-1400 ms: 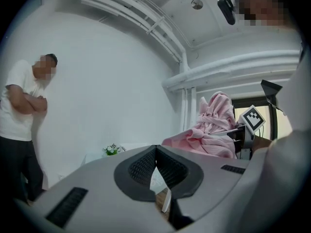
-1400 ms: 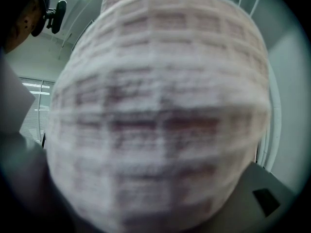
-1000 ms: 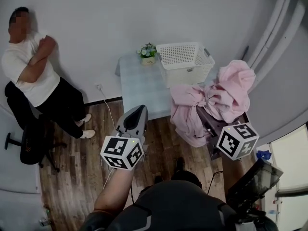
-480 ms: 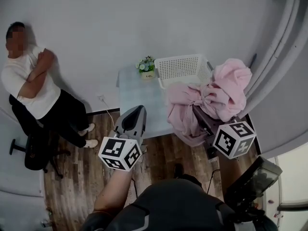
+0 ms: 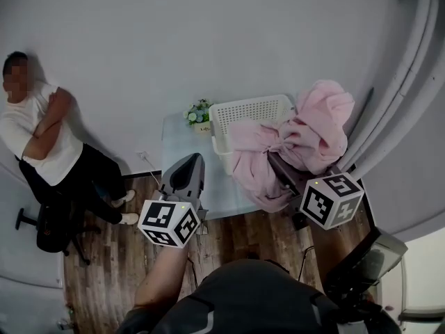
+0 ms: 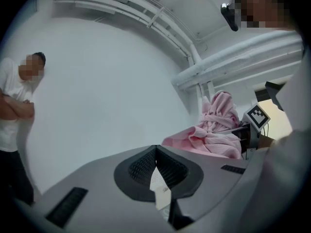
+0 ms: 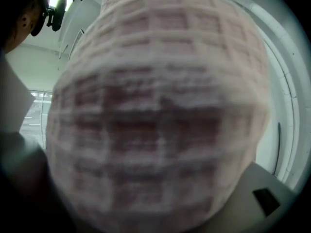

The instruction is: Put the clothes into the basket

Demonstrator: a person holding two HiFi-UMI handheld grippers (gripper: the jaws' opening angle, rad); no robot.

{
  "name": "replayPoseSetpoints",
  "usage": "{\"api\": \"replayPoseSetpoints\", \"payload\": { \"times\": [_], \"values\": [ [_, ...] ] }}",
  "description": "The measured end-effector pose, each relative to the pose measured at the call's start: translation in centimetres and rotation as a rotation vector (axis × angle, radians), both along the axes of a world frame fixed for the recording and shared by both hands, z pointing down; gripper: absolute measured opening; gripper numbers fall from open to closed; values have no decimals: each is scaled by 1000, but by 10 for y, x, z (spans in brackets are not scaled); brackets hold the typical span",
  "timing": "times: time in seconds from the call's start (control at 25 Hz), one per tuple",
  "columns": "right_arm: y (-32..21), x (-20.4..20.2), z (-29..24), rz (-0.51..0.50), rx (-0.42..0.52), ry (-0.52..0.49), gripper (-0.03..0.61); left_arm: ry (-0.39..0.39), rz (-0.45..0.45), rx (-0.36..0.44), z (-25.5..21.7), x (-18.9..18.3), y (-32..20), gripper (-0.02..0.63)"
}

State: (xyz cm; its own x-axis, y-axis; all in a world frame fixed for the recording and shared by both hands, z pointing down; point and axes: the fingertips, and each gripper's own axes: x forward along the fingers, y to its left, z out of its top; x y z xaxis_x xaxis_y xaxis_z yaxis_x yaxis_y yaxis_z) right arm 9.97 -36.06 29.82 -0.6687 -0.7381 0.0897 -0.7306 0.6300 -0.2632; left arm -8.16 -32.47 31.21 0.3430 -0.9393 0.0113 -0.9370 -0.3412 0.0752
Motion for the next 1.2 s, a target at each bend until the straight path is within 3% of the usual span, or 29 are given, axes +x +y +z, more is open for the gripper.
{"api": "replayPoseSetpoints", "payload": {
  "times": [0.44,0.88,1.2],
  "values": [
    [-66,-3,-3,-56,-54,-111,321,-56,-45,-27,-1,8,-42,9],
    [-146,-41,17,-30,-172,-203,321,-42,-49,-34,4,-35,-115,9],
    [-211,-61,69,44,-365,-289,321,-45,-45,-74,24,-61,-169,9]
  ]
}}
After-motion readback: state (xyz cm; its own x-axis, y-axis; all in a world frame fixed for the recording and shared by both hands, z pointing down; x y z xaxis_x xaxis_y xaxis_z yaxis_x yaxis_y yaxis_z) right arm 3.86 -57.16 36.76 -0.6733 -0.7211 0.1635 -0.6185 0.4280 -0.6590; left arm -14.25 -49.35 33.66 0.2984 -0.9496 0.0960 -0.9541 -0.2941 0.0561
